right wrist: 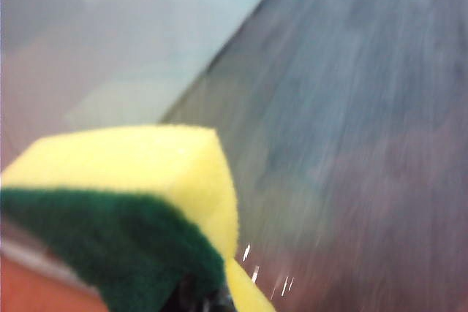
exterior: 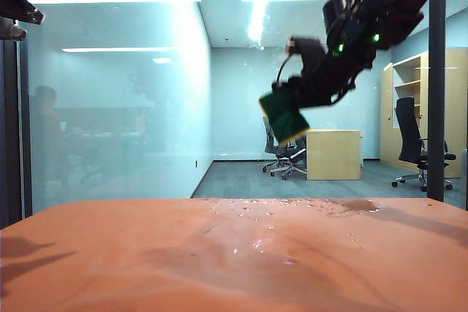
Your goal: Pick up the sponge from the table, wipe the water off the glass, and finally place the sponge back on the table.
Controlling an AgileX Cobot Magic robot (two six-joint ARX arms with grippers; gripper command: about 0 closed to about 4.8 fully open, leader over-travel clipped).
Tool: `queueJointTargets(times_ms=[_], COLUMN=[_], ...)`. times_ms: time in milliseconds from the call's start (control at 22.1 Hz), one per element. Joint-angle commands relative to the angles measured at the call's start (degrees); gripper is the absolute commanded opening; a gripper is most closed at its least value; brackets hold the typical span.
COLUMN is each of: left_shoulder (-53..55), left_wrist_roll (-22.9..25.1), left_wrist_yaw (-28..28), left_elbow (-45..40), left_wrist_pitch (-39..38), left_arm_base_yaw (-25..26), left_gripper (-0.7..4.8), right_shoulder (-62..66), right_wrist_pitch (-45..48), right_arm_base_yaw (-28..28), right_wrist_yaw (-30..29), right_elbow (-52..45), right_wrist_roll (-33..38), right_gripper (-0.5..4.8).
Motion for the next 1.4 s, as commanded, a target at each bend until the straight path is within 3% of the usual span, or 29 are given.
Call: queueJointTargets(times_ms=[45,271,588,1402], left_shoulder=[-0.04,-0.07,-0.07,-0.07], left_wrist_roll=[0.35,0.35,0.35,0.31], left_wrist_yaw=[0.42,0.42,0.42,0.17], left_elbow=[0.04,0.04,0.04,0.07], left_wrist_pitch=[0.70,0.70,0.72,3.63], left_arm_base_yaw=[-0.04,-0.04,-0.02,-0.02], left_gripper=[2.38,2.38,2.38,2.38], right_shoulder=[0.09,-0.09,-1.01,-17.46], right_wrist_pitch=[-0.39,-1.55,-7.17,-23.41], right_arm_base_yaw=[0.81,1.44,2.19,2.47], right_wrist_yaw=[-0.07,-0.09,-2.95,-2.05], right_elbow=[-1.60,-1.64,-1.64,-1.77], right_wrist_roll=[0.09,0.96,10.75,12.00], right_gripper=[-0.09,-0.09,-0.09,-0.09])
